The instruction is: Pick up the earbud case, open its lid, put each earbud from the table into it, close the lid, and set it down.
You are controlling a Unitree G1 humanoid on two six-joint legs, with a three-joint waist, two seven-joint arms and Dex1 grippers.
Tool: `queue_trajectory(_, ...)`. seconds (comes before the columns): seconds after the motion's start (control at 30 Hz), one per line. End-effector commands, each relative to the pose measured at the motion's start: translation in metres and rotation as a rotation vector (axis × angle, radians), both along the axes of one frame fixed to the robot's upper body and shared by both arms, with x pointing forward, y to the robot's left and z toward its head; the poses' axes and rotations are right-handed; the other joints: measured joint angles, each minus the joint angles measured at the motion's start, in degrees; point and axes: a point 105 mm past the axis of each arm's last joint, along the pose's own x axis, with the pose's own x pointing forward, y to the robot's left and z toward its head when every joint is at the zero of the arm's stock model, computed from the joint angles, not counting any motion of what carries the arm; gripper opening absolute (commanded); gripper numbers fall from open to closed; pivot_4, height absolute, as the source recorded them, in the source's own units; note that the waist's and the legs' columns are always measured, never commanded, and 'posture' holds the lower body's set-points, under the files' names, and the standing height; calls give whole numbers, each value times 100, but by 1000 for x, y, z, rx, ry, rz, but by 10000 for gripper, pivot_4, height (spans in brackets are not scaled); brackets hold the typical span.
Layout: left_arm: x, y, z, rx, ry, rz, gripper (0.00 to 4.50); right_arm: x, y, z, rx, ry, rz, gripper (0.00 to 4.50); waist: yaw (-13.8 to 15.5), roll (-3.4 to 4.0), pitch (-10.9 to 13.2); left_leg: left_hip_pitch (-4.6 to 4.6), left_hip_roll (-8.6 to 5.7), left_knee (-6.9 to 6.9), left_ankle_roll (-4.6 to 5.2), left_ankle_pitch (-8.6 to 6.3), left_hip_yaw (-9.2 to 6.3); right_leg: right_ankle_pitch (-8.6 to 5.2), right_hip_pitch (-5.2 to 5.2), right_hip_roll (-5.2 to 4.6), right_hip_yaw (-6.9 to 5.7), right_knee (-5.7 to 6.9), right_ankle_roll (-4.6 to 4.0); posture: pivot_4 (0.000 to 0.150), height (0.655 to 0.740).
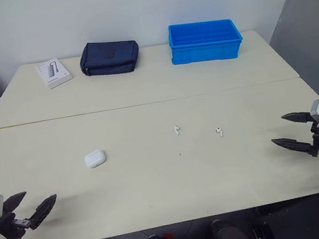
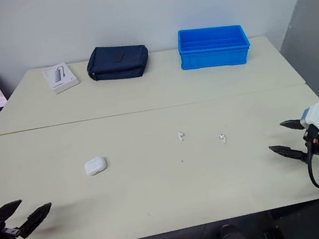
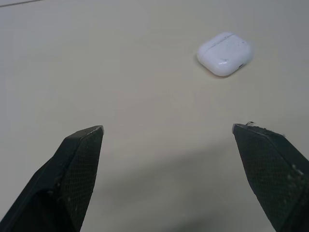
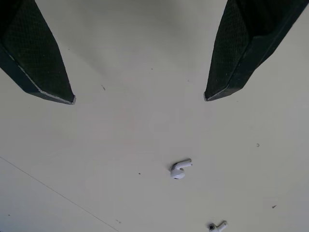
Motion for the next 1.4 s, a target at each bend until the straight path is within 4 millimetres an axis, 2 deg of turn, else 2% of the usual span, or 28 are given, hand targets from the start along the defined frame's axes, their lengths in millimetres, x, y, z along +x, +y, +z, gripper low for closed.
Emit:
queue_trajectory(0.03,-2,2,11,16,-26,0,45000,2,1,17,1,-61,9,44762,0,0,0,0,0,0,0,0,0,0,0,0,0,0,0,1500,7391)
queue_trajectory(0.13,-2,-7,10,-24,-29,-9,45000,2,5,18,-2,-65,31,44762,0,0,0,-1,0,0,0,0,-1,0,0,0,-1,1,0,1500,7391)
queue_trajectory(0.27,3,-11,8,-49,-93,76,45000,2,13,20,-10,-78,72,44762,1,0,0,0,0,1,0,0,2,1,1,0,4,2,1,1500,7391)
queue_trajectory(0.37,11,-40,1,-130,-144,122,45000,1,33,28,2,-76,160,44762,2,1,-1,1,0,3,0,0,0,1,3,1,4,5,3,1500,7391)
queue_trajectory(0.5,30,-81,-7,-211,-210,201,45000,1,69,47,36,-110,295,44762,4,-1,-1,4,-3,18,0,0,-2,24,15,2,10,9,40,1500,7391)
queue_trajectory(0.63,53,-106,-18,-267,-208,266,45000,3,96,62,69,-140,380,44762,5,-14,-7,14,-6,25,1,1,-16,33,29,7,5,13,48,1500,7391)
queue_trajectory(0.7,66,-109,-26,-268,-191,319,45000,2,107,67,79,-143,420,44762,7,-18,-9,13,-8,25,1,1,-17,35,31,7,5,11,50,1500,7391)
queue_trajectory(0.93,91,-110,-40,-200,-144,371,45000,-2,117,74,80,-124,477,44762,19,-18,-10,4,-9,20,3,0,-19,38,29,10,2,-1,59,1500,7391)
queue_trajectory(1.4,121,-112,-56,-202,-78,372,45000,-7,143,81,81,-100,640,44762,15,-8,-15,20,-10,23,4,1,-24,40,38,10,0,14,59,1500,7391)
